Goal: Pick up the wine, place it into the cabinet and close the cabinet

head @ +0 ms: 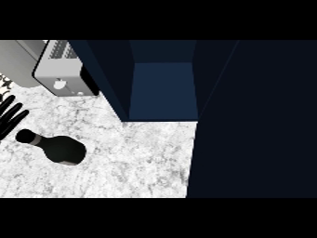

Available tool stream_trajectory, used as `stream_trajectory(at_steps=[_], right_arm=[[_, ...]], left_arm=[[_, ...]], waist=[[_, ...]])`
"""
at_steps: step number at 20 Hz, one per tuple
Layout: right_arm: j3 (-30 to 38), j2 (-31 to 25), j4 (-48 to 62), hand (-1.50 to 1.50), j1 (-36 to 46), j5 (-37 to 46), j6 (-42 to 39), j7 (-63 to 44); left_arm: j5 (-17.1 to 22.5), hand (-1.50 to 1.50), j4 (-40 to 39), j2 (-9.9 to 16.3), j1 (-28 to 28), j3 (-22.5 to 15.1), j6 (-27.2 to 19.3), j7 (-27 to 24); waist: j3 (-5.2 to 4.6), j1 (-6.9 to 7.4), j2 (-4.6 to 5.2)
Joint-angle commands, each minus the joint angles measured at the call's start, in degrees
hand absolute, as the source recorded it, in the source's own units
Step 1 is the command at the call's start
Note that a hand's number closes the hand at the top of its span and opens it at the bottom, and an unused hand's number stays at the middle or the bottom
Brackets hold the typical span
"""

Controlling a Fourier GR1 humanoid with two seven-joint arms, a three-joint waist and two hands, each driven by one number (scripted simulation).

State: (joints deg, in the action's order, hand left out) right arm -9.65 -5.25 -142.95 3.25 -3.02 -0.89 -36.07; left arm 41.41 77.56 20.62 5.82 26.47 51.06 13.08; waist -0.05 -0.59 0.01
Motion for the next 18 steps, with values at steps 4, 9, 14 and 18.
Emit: stream_trajectory(at_steps=[4, 9, 14, 18], right_arm=[[6.5, -2.11, -5.66, -1.5, 0.77, -7.4, -1.87, -2.53], [0.16, 0.42, -8.54, -1.5, -1.2, -0.69, 0.25, -4.1], [2.17, 0.12, -6.46, -1.5, -0.73, -2.69, -0.78, -2.27], [1.11, 0.19, -6.4, -1.5, -0.05, -0.92, -0.32, -2.69]], left_arm=[[-11.22, -1.5, -10.51, -0.21, 3.4, 1.7, 3.84, -8.72], [-14.4, -1.5, -14.27, -0.41, 4.64, 0.79, 5.38, -12.43], [-26.7, -1.5, -19.73, -2.42, 4.64, -0.37, 7.56, -24.93], [-25.13, -1.5, -21.28, -2.01, 7.05, -1.82, 5.85, -24.28]], waist=[[0.03, 0.04, 0.05], [0.0, -0.05, -0.02], [-0.03, -0.17, 0.08], [0.02, 0.13, -0.01]])
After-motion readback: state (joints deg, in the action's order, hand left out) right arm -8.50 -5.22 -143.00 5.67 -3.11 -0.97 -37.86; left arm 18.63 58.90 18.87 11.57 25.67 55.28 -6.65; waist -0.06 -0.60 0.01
